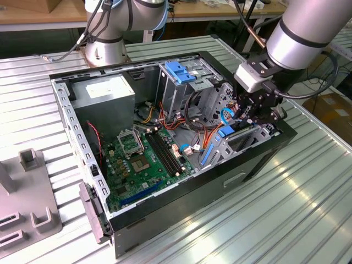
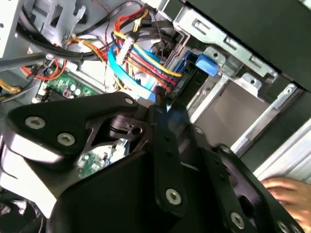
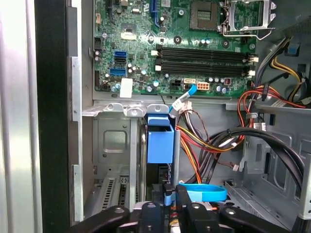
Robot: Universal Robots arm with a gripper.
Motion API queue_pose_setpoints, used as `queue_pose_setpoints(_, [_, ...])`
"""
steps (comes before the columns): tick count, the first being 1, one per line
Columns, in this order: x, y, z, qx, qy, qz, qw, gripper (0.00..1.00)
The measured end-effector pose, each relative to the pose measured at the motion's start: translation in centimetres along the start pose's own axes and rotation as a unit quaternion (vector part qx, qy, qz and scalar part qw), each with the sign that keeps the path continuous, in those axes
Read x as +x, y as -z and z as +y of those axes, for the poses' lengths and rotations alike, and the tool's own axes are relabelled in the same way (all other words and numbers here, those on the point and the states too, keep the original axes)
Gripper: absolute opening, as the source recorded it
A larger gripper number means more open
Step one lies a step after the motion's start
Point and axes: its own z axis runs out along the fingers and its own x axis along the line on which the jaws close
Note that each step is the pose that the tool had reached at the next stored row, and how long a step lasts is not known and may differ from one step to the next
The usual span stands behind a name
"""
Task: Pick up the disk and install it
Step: 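Insert the second disk wire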
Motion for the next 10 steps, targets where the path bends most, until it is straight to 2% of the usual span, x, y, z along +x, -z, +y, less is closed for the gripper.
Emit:
queue_pose_setpoints(1, [-0.03,0.36,-0.03,0.0,0.0,-0.0001,1.0,0.3])
queue_pose_setpoints(3, [-0.1,1.1,-0.11,0.0,0.0,0.0002,1.0,0.3])
queue_pose_setpoints(4, [-0.12,1.32,-0.14,0.0,0.0,0.0001,1.0,0.3])
queue_pose_setpoints(6, [-0.13,1.31,-0.14,0.0,0.0,0.0,1.0,0.3])
queue_pose_setpoints(7, [-0.13,1.33,-0.14,0.0,0.0,0.0001,1.0,0.28])
queue_pose_setpoints(10, [-0.14,1.33,-0.14,0.0,0.0,0.0001,1.0,0.1])
